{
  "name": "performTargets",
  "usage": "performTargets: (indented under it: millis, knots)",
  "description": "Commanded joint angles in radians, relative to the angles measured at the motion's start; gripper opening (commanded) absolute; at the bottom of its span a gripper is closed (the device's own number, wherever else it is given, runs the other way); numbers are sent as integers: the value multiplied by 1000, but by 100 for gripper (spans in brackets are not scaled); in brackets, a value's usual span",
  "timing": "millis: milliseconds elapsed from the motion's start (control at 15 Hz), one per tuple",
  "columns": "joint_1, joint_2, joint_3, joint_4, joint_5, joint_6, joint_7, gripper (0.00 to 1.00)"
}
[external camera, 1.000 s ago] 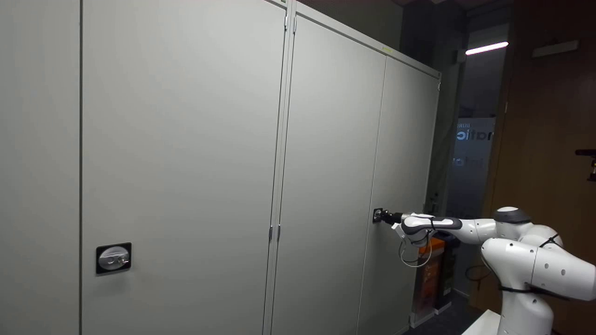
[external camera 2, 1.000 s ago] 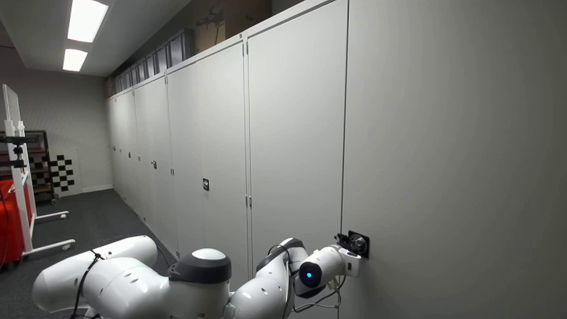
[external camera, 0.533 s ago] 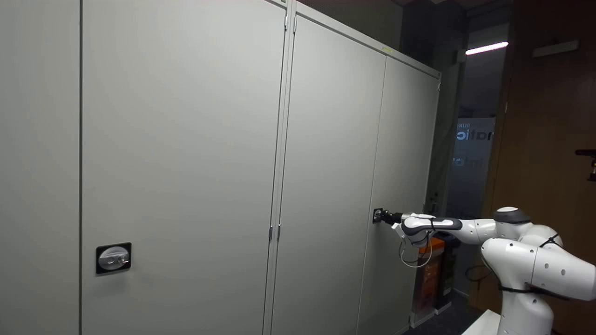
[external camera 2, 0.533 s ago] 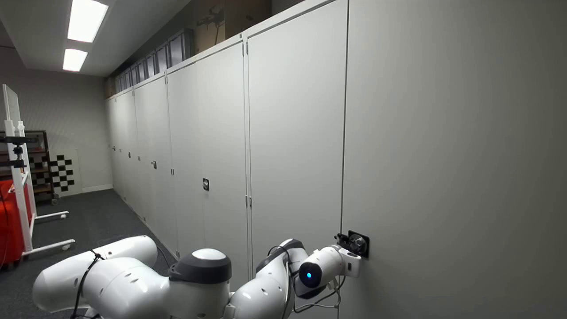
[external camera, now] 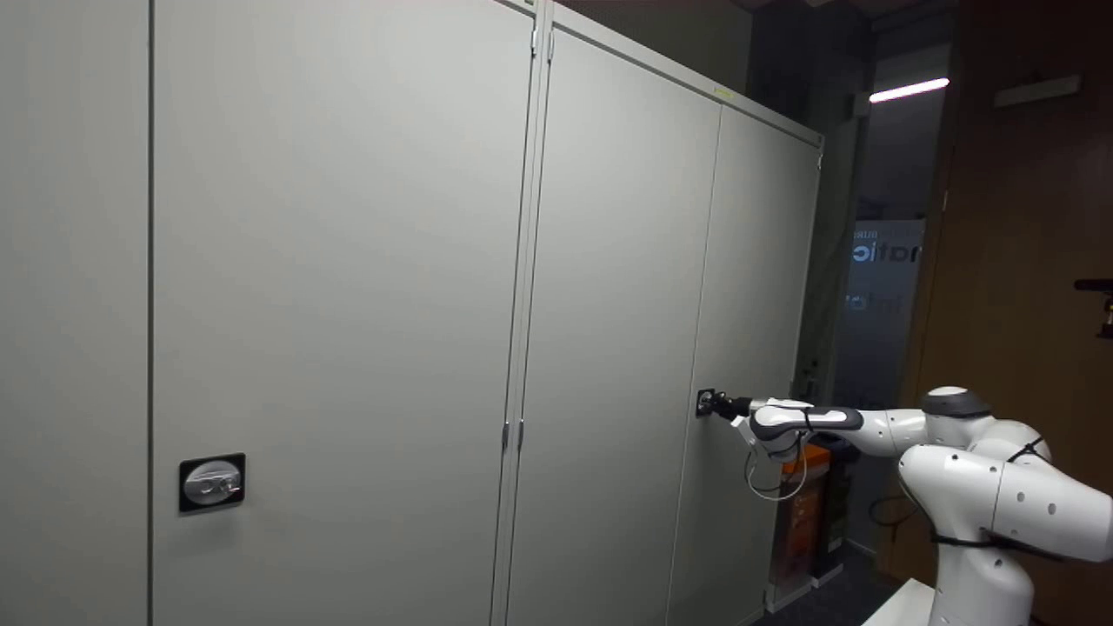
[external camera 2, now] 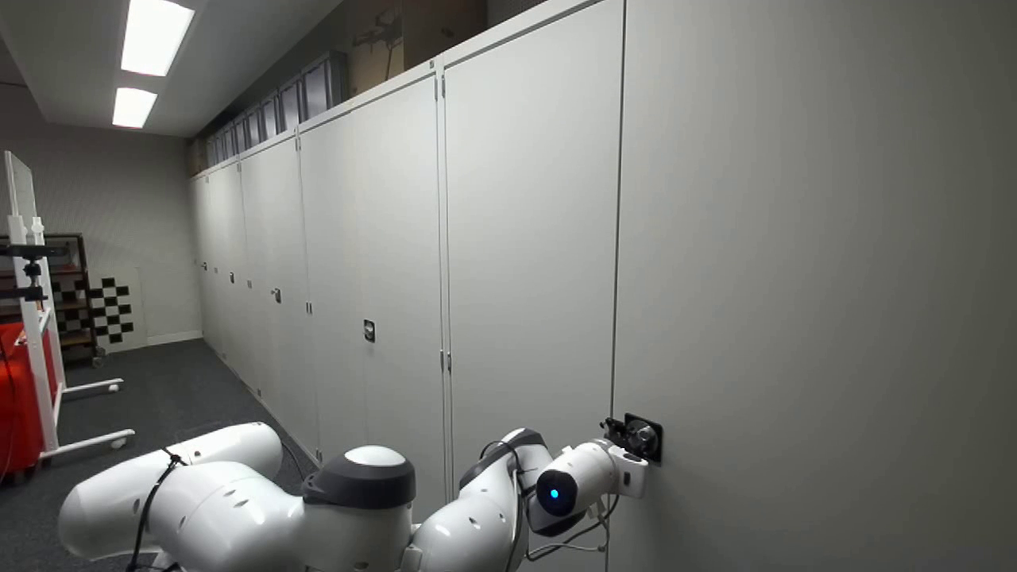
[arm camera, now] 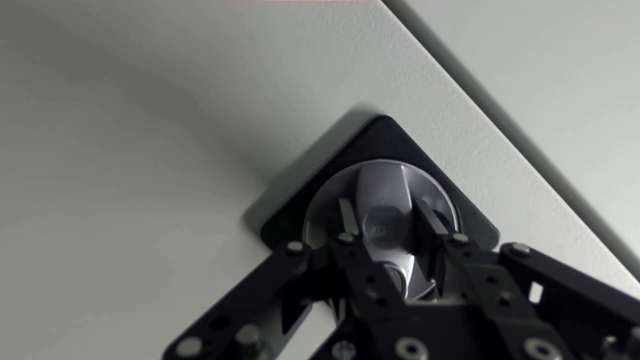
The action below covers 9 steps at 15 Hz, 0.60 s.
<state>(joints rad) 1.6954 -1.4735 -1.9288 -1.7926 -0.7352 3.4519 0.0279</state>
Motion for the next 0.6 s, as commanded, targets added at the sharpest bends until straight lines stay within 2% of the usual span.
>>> performTargets:
  millis: [0, 533]
  knots:
    - [-31, 0, 54, -57, -47, 8, 72, 8]
    - [-27, 0, 60, -52, -42, 8, 120, 8]
